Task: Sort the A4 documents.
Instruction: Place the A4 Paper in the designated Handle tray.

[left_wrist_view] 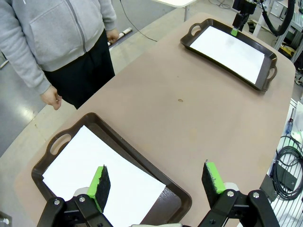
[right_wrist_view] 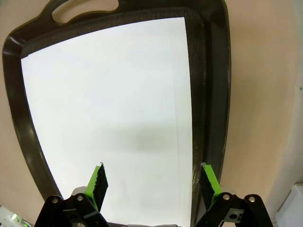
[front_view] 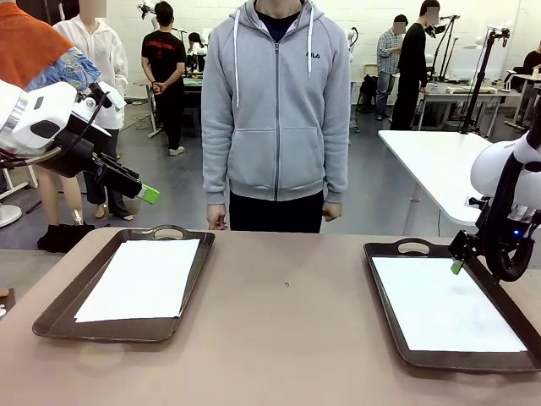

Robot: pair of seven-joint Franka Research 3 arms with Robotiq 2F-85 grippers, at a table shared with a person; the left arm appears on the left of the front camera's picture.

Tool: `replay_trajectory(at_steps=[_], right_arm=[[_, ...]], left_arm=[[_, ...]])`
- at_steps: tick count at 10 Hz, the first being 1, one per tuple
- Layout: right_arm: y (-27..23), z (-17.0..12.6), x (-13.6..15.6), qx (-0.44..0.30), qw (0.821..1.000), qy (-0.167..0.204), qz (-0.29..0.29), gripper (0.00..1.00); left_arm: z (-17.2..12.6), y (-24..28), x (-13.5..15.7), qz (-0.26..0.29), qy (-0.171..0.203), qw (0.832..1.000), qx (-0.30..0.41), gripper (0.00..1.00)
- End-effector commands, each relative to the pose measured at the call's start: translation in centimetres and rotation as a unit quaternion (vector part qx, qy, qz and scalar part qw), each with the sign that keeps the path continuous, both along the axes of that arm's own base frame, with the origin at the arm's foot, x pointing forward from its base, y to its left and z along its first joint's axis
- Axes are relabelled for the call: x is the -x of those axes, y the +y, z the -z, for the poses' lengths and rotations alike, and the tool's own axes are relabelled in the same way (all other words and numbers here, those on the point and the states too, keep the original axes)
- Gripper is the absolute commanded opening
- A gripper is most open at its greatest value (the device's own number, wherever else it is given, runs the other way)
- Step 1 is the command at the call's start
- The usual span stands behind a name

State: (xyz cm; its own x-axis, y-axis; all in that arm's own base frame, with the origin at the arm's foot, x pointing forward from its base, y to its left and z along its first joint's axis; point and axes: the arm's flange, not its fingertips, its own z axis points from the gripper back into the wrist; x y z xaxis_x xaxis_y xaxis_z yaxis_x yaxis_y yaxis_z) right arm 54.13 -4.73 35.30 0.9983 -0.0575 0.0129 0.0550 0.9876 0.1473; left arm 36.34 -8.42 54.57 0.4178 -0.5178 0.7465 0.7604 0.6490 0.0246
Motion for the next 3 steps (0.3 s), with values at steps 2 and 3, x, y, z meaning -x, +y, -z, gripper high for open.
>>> replay_trajectory(at_steps=[2,3], right_arm=[[-0.03,-0.02,-0.02,-0.006,1.000,-0.003,-0.005,1.00],[-0.03,-0.02,-0.02,-0.006,1.000,-0.003,-0.005,1.00]], left_arm=[[0.12,0.05,-0.02,0.003,-0.002,1.000,-0.004,1.00],[0.12,0.05,-0.02,0.003,-0.002,1.000,-0.004,1.00]])
